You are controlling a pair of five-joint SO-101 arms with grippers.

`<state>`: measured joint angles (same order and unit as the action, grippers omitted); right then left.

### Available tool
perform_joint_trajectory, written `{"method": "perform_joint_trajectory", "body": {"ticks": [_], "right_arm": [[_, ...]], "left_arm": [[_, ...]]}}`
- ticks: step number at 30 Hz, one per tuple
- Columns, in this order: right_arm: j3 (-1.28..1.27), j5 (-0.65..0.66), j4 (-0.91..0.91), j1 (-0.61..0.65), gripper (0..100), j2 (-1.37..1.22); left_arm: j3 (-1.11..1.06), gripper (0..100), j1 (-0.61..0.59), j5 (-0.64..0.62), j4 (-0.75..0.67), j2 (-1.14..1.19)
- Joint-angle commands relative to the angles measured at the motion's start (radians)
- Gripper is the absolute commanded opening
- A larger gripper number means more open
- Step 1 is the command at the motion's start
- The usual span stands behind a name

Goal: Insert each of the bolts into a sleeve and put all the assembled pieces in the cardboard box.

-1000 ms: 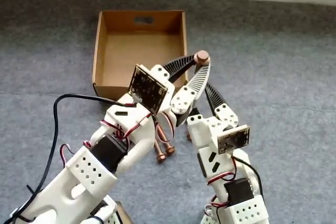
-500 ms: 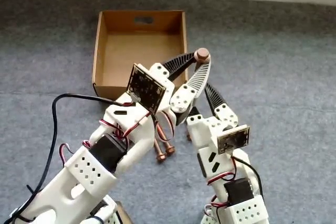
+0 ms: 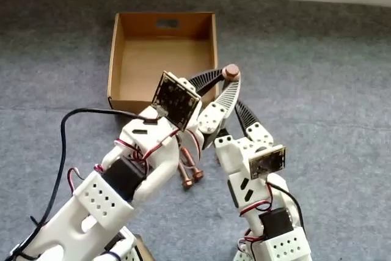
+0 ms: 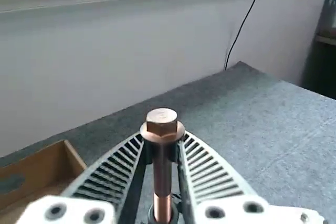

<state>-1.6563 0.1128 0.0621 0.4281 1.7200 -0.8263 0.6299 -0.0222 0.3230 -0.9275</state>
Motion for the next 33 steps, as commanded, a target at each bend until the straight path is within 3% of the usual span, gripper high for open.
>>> {"method": "perform_joint_trajectory", "body": {"ticks": [1, 8, 27, 33], "right_arm": [[0.016, 0.009, 0.002, 0.001, 0.6, 0.013], [0.022, 0.008, 0.002, 0.001, 0.6, 0.013], [0.022, 0.008, 0.002, 0.001, 0.6, 0.013], [0.022, 0.008, 0.002, 0.001, 0.6, 0.013]], "left_arm": [[0.013, 1, -0.005, 0.006, 0.071, -0.071], [0.010, 1, -0.058, 0.003, 0.163, -0.097], [-0.050, 1, -0.047, 0.003, 0.167, -0.094], [-0.108, 12, -0.047, 0.003, 0.167, -0.096]]}}
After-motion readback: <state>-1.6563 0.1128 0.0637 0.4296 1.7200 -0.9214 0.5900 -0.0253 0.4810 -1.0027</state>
